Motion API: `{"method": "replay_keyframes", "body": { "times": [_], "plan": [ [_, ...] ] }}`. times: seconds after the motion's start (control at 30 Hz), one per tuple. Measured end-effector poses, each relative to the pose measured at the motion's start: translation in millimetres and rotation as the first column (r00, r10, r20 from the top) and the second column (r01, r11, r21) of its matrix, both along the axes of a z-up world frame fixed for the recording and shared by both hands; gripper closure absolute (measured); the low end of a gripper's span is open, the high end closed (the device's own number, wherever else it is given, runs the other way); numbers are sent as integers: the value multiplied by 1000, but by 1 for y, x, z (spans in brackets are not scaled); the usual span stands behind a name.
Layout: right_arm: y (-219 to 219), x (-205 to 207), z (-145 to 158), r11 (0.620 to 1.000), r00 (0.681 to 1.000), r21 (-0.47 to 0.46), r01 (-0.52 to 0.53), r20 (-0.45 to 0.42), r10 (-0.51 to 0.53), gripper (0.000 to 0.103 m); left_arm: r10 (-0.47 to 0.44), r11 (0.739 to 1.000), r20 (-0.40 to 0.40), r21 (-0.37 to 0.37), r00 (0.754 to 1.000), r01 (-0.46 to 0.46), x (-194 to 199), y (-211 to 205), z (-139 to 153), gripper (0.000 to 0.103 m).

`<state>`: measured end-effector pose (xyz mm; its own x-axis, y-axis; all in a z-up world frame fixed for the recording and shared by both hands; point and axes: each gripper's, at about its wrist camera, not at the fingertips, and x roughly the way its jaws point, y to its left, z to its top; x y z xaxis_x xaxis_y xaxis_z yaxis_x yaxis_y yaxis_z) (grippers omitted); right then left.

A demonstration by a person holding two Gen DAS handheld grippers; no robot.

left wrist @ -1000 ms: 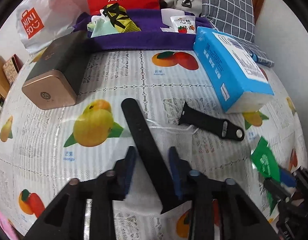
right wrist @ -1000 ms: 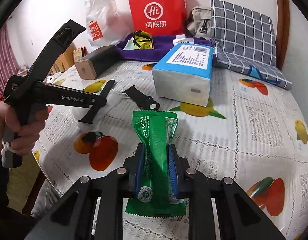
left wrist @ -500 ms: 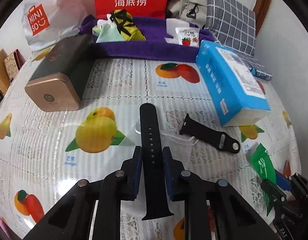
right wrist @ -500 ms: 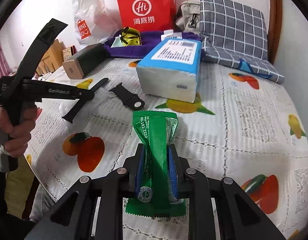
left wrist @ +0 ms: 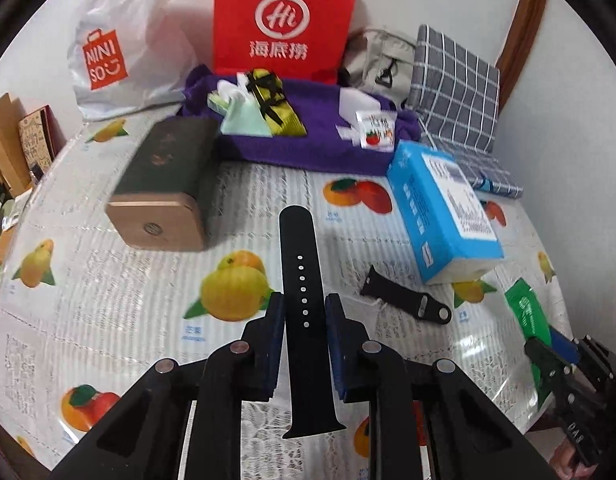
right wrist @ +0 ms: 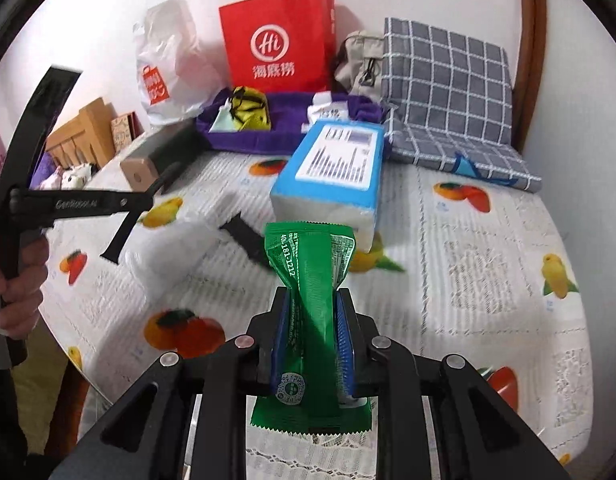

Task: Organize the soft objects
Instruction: 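Grasp the black watch strap with the left tool while the right holds the green packet, then carry the black strap with the left tool while the right carries the green packet to the towel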

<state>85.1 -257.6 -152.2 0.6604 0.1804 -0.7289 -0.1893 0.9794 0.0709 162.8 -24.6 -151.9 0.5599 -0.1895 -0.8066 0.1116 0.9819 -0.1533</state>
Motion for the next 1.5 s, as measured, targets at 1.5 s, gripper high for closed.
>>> {"method": "replay_keyframes", "body": {
  "times": [1.5],
  "plan": [
    [40, 195, 108, 999, 992, 44, -6, 127, 0, 81, 101, 993, 134, -66, 986, -93, 123, 70, 94, 83]
  ]
}}
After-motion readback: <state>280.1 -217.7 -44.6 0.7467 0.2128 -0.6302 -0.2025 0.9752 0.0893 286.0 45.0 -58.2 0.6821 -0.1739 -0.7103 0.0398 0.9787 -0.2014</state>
